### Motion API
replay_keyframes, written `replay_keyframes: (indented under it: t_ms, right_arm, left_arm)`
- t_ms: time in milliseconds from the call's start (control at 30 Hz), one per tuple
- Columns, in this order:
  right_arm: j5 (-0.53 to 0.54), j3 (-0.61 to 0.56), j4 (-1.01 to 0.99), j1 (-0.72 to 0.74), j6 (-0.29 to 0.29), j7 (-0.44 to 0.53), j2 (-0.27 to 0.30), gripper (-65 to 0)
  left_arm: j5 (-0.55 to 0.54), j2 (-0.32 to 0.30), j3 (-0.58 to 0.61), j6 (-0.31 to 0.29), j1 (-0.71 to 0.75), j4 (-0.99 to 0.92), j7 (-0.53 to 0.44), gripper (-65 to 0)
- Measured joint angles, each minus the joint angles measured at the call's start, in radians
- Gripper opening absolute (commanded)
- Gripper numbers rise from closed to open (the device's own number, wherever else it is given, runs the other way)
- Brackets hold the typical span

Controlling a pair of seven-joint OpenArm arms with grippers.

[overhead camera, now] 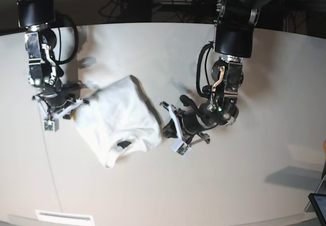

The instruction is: Fold the T-shirt properly

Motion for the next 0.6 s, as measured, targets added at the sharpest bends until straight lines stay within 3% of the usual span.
replay_keyframes:
  t_ms: [167,433,600]
  right_arm:
    - [-0.003,0.002,0.026,-0.032,0.0,0.018,-0.022,-64.7]
    - [-0.002,0.002,0.148,-0.15,-0.001,0.007,-0.025,-64.7]
    - [-0.003,0.004,0.16,-0.19,-0.001,0.042,-0.034,-64.7]
  left_arm:
    - [0.002,0.06,0.002,0.0,-0.066,-0.117,0.003,-65.0]
    - [-0.001,0.083,0.199,0.0,-0.177,-0.331,-0.163,-65.0]
    - [-0.002,0.109,0.215,0.0,-0.207,-0.421,-0.212,-65.0]
